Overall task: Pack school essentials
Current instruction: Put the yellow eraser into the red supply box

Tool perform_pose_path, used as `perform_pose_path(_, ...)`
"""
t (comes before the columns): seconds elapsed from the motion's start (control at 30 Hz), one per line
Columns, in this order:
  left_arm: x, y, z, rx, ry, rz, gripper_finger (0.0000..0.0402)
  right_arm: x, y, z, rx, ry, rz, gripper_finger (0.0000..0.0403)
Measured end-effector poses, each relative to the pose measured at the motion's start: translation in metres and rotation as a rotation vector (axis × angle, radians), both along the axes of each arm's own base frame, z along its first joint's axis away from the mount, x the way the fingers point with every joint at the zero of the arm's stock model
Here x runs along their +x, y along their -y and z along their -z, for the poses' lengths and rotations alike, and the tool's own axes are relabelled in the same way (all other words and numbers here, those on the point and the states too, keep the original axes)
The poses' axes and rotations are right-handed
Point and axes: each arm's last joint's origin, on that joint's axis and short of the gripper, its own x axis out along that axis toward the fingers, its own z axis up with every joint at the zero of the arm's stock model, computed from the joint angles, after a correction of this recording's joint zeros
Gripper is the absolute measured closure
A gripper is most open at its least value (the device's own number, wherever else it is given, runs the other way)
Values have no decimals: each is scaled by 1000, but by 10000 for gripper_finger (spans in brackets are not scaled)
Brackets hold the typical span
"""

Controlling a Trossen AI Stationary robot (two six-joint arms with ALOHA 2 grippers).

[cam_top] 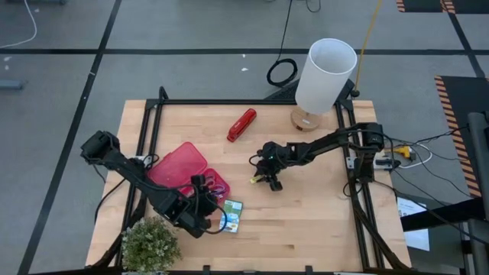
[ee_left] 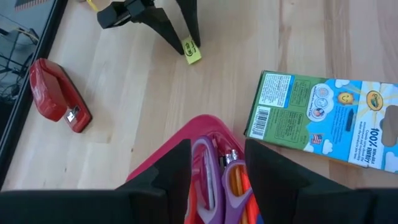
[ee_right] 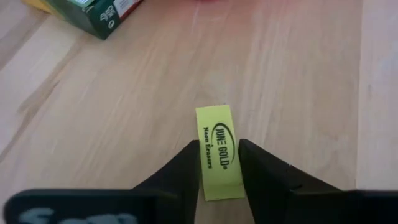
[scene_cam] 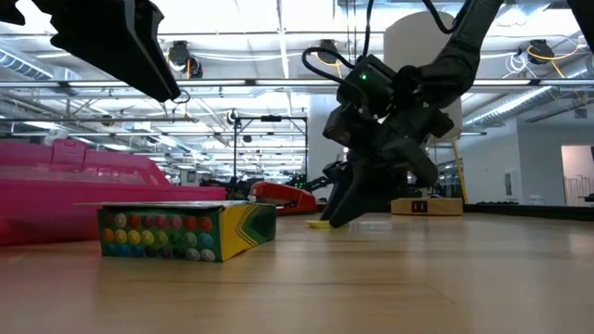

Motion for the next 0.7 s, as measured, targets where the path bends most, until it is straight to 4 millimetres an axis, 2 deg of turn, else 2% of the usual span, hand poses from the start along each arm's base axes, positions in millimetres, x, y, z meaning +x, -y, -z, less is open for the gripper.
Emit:
perform_pose_path(0.13, 0, 0, 0, 4, -2, 5, 250, 0, -2, 1, 15, -14, 27, 321)
perform_pose_path(0.3, 2, 1, -1, -7, 16, 12, 250, -1, -6, -12, 50, -7, 73, 329)
perform_pose_path(0.53, 14, 10, -8, 8, 108, 140, 249, -5, -20, -47, 148, 45, 123, 327)
perform_pose_path(0.7, 24, 14, -13, 100, 146, 281, 249, -6, -40, -68, 236, 85, 135, 327)
